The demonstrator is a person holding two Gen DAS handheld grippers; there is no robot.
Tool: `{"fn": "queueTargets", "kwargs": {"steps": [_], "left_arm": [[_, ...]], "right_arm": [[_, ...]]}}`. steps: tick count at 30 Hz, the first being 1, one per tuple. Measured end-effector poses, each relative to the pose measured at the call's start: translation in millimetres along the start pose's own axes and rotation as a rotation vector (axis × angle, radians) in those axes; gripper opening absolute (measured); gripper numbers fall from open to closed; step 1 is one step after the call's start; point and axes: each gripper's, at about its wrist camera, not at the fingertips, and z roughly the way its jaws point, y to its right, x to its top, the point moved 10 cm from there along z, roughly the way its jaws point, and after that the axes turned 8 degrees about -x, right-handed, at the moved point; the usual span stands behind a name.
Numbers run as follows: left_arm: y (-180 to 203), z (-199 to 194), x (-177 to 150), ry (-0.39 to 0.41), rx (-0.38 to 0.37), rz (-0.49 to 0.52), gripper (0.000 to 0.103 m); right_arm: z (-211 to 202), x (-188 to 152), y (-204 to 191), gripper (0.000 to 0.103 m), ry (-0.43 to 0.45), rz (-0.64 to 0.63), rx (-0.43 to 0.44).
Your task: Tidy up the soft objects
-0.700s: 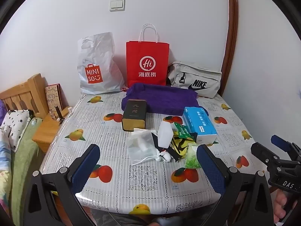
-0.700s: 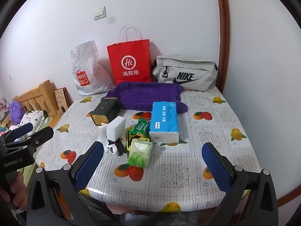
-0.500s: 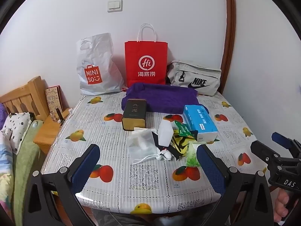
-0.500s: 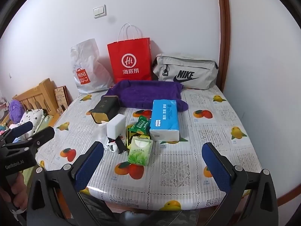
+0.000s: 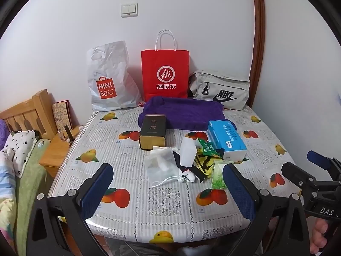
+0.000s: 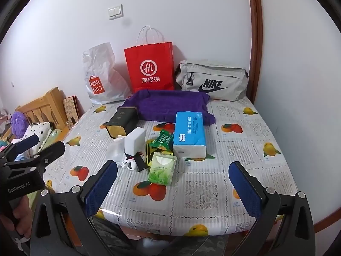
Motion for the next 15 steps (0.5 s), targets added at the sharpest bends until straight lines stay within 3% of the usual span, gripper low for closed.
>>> {"fn": "queueTargets", "kwargs": {"steps": [15], "left_arm": [[-1.6, -2.2, -3.3, 0.008, 0.008, 0.002, 0.103]], "right_arm": [[-1.6, -0.2, -2.4, 0.103, 0.006, -0.004, 0.003]]}}
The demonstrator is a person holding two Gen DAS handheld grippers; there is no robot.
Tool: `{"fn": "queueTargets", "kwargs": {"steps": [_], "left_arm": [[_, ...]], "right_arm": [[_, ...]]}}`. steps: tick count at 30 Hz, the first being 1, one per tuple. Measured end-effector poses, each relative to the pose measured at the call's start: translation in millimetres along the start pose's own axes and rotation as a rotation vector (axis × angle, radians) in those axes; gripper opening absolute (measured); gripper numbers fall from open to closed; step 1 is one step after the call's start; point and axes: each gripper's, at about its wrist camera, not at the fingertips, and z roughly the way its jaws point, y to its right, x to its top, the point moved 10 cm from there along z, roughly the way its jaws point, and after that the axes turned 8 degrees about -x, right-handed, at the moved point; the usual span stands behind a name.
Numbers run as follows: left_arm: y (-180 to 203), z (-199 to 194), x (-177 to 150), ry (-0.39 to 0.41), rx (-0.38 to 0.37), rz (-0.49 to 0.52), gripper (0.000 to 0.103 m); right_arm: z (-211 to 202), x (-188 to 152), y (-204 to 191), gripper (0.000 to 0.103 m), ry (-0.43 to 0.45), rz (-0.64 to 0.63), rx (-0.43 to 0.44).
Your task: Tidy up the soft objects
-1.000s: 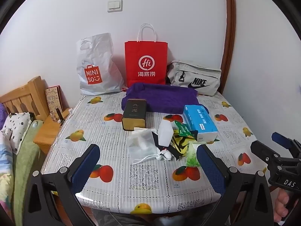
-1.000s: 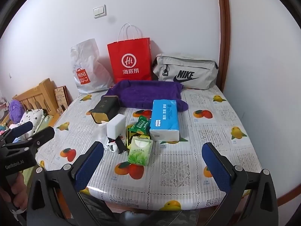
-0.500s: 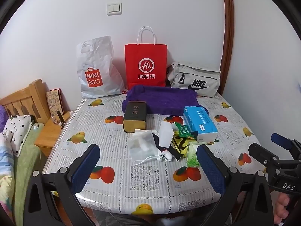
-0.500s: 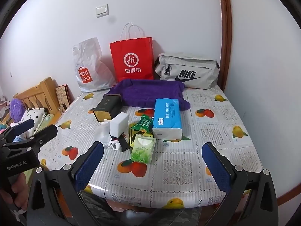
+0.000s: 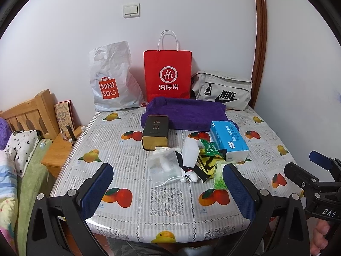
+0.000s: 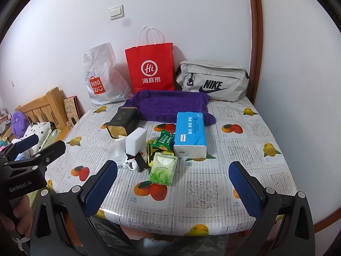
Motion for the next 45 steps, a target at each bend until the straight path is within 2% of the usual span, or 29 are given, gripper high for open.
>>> {"fn": "queueTargets", "kwargs": {"steps": [45], "left_arm": [[-5.4, -2.2, 2.1, -0.002, 0.007, -0.004, 0.103]], "right_arm": [[-3.4, 1.4, -4.9, 0.103, 0.007, -0.003, 0.005]]}}
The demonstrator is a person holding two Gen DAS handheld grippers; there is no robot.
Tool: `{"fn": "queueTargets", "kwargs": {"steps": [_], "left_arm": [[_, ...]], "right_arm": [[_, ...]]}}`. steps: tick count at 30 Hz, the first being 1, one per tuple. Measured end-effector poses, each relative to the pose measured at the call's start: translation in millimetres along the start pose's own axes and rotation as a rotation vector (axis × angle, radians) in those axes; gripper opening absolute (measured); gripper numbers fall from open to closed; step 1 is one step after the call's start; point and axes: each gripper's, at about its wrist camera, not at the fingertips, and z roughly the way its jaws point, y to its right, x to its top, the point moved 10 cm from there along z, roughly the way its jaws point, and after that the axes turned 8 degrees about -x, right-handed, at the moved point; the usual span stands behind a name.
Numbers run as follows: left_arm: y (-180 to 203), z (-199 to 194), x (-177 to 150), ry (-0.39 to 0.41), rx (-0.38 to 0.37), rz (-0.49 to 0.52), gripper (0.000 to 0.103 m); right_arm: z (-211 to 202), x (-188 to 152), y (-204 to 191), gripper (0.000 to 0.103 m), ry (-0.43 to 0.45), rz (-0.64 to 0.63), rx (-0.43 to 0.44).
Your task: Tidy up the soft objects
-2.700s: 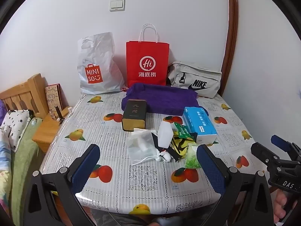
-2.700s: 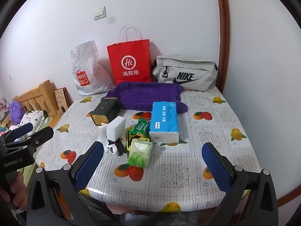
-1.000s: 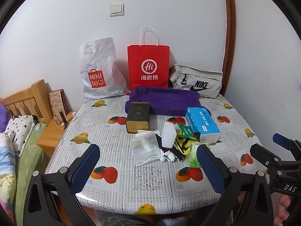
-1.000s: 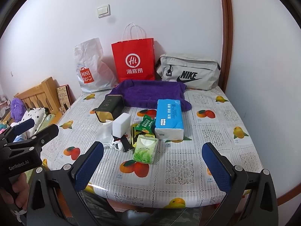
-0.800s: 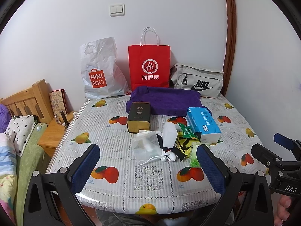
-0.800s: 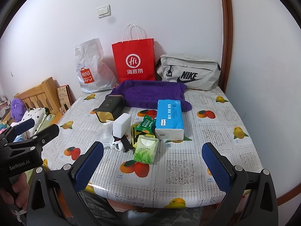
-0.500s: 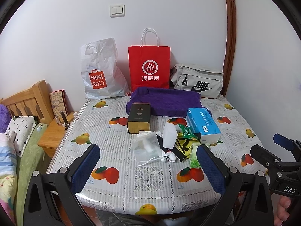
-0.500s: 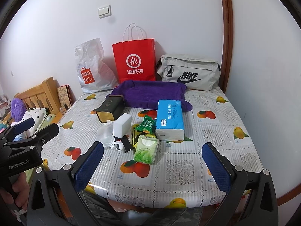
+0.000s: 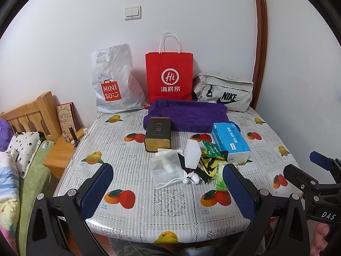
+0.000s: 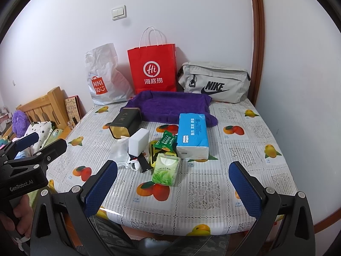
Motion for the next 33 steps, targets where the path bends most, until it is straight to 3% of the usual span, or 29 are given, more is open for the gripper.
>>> {"fn": "queueTargets", "kwargs": {"steps": [19, 28, 33], "left_arm": [[-4, -2, 10, 0.009, -0.019, -0.002, 0.103], [-16, 37, -12, -0.063, -0.014, -0.044, 0.103], [-27, 57, -26, -0.065, 0.005, -0.079, 0.103]], "right_arm": [[1, -2, 0, 0.103, 0.002, -0.003, -0.008], [28, -17, 1, 0.103, -0.044, -0.013, 0.008], [55, -31, -2, 0.103, -0.085, -0.021, 0.041]]}}
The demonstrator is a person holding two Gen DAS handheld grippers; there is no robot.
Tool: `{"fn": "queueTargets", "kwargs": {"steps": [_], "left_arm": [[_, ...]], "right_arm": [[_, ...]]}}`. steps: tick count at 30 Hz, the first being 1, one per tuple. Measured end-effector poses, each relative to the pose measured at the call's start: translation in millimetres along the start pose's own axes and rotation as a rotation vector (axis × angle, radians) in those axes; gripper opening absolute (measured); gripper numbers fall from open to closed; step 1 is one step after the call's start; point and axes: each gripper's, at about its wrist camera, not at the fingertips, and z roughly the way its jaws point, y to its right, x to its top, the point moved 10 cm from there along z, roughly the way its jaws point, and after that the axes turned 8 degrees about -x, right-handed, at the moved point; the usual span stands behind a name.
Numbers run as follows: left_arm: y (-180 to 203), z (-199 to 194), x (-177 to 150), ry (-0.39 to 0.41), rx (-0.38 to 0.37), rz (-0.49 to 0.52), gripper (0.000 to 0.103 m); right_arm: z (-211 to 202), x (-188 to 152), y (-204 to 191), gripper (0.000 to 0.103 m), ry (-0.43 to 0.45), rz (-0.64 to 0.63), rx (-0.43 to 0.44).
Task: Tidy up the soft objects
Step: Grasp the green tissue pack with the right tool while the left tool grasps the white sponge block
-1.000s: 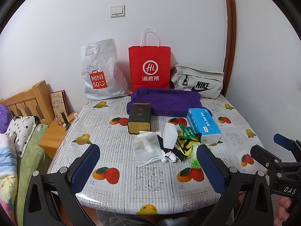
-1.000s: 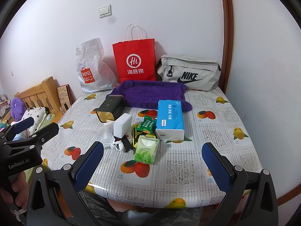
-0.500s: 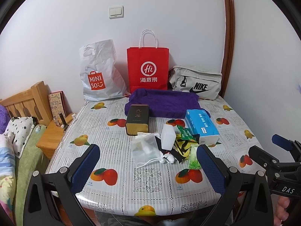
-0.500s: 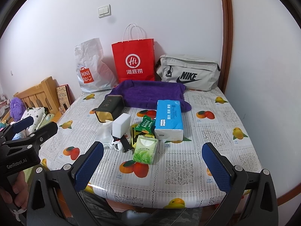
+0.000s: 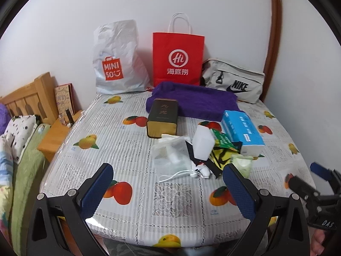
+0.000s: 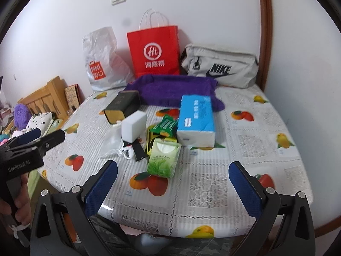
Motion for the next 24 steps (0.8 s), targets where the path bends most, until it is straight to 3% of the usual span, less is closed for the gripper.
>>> {"fn": "queueTargets", "kwargs": {"steps": [12, 19, 24], "left_arm": [[-11, 47, -23, -0.070, -0.009, -0.028, 0.103], [-16, 73, -29, -0.103, 0.001, -0.024, 0.103], [-11, 91, -30, -0.116, -0.035, -0.022, 0.103]], "right_arm": [[80, -14, -19, 0.101, -0.050, 0.011, 0.052], [126, -25, -29, 0.093, -0.108, -0.003, 0.036], [145, -25, -30, 0.088, -0.109, 0.016, 0.028]]}}
